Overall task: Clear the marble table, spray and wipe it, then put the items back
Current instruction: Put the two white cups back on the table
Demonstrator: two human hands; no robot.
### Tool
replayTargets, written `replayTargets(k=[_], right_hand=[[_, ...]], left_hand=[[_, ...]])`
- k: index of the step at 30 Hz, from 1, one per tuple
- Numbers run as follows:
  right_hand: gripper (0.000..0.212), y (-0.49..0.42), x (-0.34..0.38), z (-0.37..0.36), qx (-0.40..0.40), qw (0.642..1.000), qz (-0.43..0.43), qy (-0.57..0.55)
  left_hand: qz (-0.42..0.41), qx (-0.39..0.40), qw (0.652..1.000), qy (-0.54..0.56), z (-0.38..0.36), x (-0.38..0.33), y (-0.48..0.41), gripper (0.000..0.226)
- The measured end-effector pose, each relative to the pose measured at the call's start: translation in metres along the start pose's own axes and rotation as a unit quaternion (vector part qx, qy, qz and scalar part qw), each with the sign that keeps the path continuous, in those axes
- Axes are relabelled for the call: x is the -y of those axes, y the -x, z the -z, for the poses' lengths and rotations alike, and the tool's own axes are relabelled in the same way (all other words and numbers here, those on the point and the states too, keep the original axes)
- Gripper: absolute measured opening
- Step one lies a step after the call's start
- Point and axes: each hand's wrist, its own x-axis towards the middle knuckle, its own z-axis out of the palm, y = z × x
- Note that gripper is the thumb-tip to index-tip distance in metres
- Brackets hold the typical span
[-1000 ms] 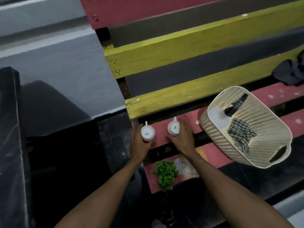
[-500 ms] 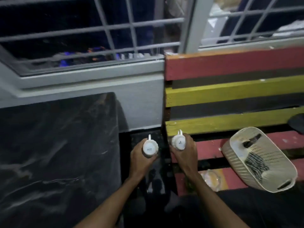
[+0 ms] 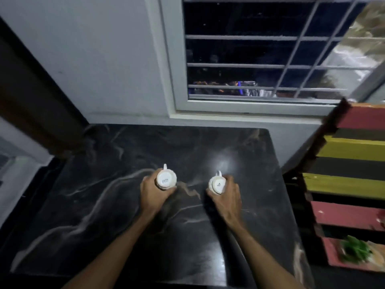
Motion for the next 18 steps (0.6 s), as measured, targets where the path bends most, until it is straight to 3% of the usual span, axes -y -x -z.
replayTargets(k=[3,7,14,18], right_hand=[[0.052,-0.002,0.03,-0.053,0.004,1.0,0.008,0.014],[0.044,-0.02,0.042,-0.085,-0.003,0.999,0.015,0.043],[0.04,-0.057,0.038,-0.103,-0.032,0.994,0.028,0.097],[0.051,-0.065,0.02,-0.096,-0.029,0.996,0.011,0.088]], left_hand=[[0.027,-0.014,0.999,0.011,0.041,0.041,-0.031,0.053],[0.042,-0.01,0.999,0.013,0.058,0.074,-0.063,0.052],[0.049,0.02,0.998,0.032,0.054,0.11,-0.1,0.049],[0.041,0.046,0.997,0.045,0.046,0.121,-0.104,0.051]])
